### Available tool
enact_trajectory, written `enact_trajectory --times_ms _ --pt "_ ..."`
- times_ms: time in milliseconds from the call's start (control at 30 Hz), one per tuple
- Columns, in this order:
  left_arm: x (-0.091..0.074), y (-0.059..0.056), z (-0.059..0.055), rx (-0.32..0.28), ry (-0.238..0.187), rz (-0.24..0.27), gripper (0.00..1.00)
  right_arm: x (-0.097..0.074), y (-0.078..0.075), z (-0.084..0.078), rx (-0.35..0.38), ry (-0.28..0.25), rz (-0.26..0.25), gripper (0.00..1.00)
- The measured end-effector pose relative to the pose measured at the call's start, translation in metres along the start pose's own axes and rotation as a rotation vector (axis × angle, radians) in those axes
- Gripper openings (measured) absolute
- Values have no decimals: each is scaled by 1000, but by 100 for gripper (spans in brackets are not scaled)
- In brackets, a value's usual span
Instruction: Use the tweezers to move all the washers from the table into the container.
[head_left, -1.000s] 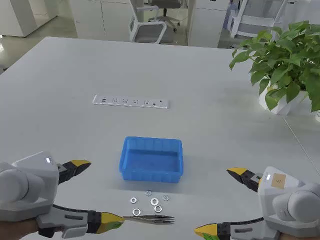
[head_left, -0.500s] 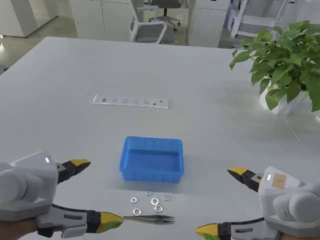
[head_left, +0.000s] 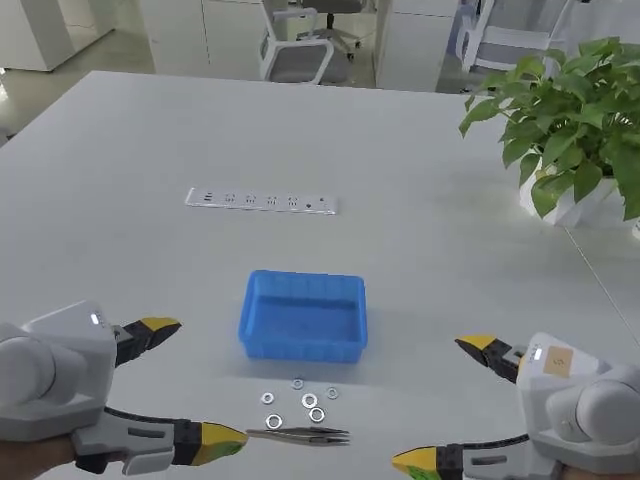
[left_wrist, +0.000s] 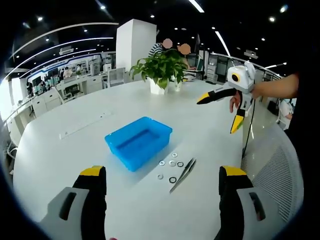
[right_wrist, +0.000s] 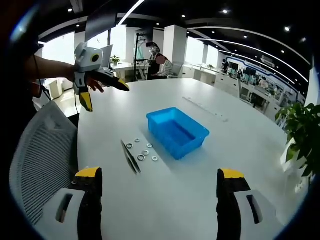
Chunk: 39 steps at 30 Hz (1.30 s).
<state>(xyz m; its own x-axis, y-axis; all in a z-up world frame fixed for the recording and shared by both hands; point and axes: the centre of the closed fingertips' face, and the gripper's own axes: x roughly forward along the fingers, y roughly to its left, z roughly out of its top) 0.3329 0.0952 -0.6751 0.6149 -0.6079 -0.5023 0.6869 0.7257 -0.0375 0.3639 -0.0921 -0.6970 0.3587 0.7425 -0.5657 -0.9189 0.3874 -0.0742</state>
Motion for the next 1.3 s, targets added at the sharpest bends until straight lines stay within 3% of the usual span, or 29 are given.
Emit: enact_trajectory --times_ms 900,1300 --pt "3 3 2 25 -6 -13 99 2 -2 6 -8 -7 -6 96" --pt "9 4 -3 41 12 -30 96 2 -5 5 -11 -9 -5 94"
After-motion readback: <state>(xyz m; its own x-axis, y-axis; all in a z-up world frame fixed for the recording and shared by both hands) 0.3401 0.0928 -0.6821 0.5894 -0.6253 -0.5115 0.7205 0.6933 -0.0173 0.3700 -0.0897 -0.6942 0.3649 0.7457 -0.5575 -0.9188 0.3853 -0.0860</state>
